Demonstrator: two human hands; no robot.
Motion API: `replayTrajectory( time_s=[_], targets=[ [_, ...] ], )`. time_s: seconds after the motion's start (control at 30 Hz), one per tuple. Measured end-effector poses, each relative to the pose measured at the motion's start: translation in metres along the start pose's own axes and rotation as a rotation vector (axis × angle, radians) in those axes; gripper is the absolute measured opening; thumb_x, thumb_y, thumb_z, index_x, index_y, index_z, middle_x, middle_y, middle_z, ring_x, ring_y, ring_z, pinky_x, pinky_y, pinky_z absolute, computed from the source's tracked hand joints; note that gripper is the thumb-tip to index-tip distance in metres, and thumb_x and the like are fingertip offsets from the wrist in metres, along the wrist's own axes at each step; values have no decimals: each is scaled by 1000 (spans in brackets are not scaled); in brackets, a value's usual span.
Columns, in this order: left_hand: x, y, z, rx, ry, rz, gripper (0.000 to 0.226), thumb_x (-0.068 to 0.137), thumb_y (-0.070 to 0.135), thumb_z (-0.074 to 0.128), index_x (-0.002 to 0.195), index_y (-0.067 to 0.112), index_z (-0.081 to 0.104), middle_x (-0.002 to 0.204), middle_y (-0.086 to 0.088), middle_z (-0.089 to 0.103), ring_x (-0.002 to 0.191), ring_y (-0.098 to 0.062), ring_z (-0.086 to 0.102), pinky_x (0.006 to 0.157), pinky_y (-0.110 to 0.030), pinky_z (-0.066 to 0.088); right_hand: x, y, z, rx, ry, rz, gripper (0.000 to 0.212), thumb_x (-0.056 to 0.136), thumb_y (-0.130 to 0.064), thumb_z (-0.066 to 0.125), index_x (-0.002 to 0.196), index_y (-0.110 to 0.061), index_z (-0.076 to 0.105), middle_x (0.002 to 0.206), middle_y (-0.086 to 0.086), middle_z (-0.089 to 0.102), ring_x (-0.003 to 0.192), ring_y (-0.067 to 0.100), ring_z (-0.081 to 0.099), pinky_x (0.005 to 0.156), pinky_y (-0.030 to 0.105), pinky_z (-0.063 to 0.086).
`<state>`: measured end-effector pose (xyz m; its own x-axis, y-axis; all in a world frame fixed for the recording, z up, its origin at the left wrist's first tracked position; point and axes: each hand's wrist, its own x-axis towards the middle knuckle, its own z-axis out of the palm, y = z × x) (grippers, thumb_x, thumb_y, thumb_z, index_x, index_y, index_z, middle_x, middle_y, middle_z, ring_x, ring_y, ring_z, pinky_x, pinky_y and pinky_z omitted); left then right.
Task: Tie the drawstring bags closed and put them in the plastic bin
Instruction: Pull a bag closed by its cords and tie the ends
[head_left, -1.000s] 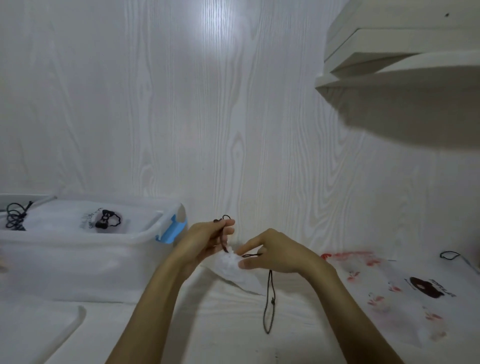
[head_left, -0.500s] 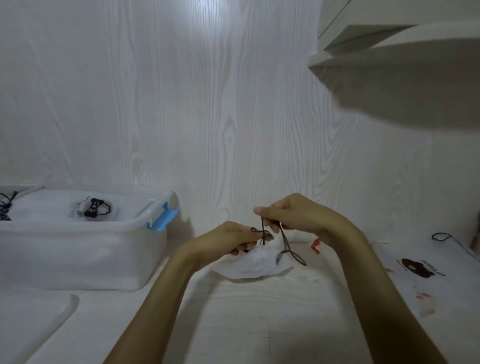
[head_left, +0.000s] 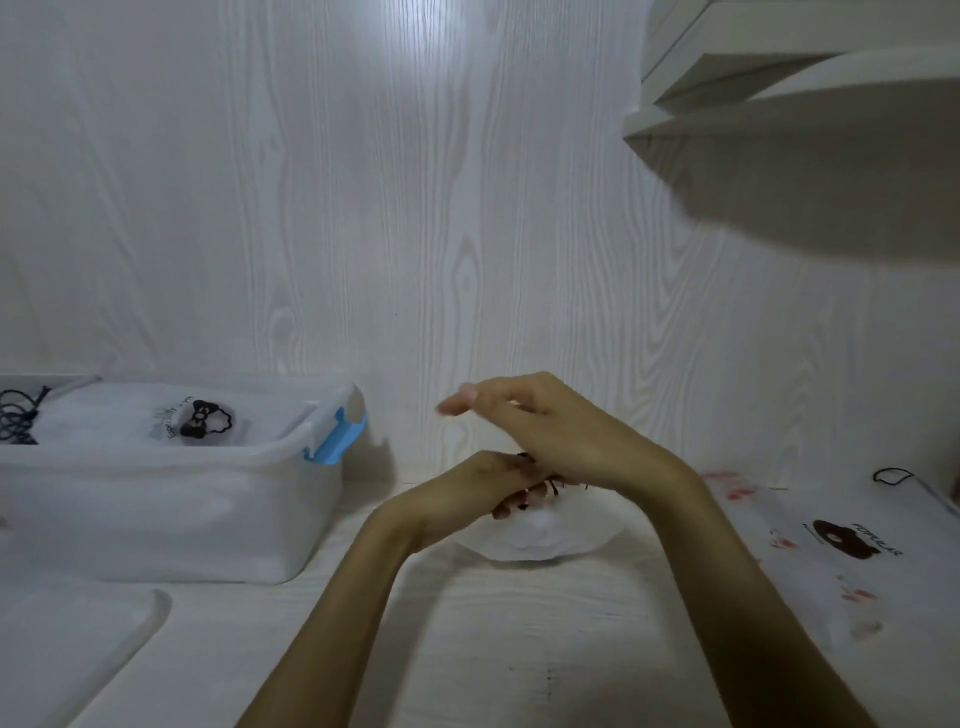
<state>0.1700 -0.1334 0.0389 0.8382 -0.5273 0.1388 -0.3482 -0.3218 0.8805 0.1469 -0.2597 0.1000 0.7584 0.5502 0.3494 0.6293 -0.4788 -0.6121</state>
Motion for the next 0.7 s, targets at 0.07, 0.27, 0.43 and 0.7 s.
replayTrajectory(
  time_s=[0.07,0.27,0.43,0.7],
  targets=[
    [-4,-1,-10,-84,4,-6,38,101,33,40,87,38,74,73,12,51,70,-6,40,69,-22,36,-3,16,-14,-79,72,56,27,98,-27,45,119,-28,61,117,-16,62,112,-2,53,94,21,42],
    [-7,-8,-33,-182,73,-51,28,99,29,44,84,18,65,70,12,56,65,-5,43,66,-20,37,-7,46,-24,-91,-66,210,27,84,-34,67,110,-26,69,104,-13,69,93,2,65,89,24,52],
    [-10,-11,-40,-161,82,-89,35,101,29,40,91,21,72,68,13,54,64,-5,43,66,-19,37,-8,51,-23,-46,24,231,8,82,-28,71,84,-24,77,80,-8,74,76,3,68,79,19,52],
    [-5,-4,-38,-407,152,-105,37,102,28,35,104,23,71,68,7,51,60,-6,41,63,-22,32,4,48,-10,242,277,316,13,94,-13,53,86,-10,62,64,-3,67,62,11,61,66,20,50]
  ],
)
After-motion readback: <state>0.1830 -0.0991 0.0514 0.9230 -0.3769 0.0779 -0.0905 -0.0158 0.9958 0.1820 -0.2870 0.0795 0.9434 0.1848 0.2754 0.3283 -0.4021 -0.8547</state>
